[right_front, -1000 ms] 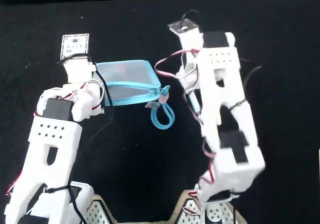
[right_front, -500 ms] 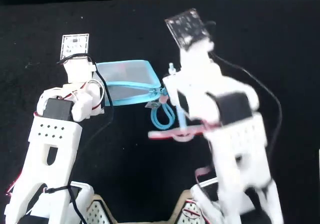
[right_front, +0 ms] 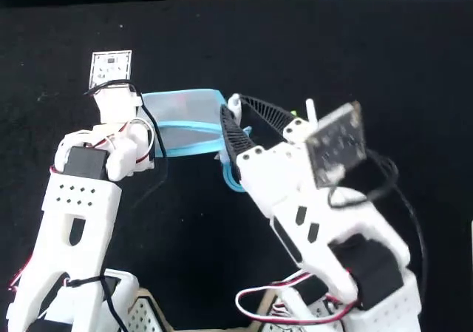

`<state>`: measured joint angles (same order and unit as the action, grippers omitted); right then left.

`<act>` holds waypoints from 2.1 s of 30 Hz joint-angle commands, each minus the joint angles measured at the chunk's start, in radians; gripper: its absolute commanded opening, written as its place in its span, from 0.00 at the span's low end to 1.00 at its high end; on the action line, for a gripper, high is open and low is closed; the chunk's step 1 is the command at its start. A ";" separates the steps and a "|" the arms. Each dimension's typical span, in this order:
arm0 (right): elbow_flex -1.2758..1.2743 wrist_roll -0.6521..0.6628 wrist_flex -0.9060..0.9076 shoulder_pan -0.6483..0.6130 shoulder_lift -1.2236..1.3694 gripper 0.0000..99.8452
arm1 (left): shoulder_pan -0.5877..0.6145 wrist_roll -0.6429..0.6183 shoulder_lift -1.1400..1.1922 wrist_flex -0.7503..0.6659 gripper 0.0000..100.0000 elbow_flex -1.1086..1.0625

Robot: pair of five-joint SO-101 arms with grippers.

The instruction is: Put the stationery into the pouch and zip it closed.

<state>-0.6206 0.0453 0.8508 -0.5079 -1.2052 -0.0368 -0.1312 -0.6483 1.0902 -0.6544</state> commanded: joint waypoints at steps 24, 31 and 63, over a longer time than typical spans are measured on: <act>-0.527 0.003 -0.601 -0.046 -0.153 0.01 | 0.010 -0.012 0.005 0.002 0.03 -0.031; -0.621 0.003 -0.635 0.012 -0.154 0.01 | 0.010 -0.012 0.005 0.002 0.03 -0.031; -0.532 0.384 -0.276 -0.069 -0.142 0.01 | 0.010 -0.043 0.008 0.000 0.03 -0.031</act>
<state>-1.2589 0.4181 0.4872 -0.5923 -1.3449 -0.0368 -0.1373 -0.6483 1.0902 -0.6544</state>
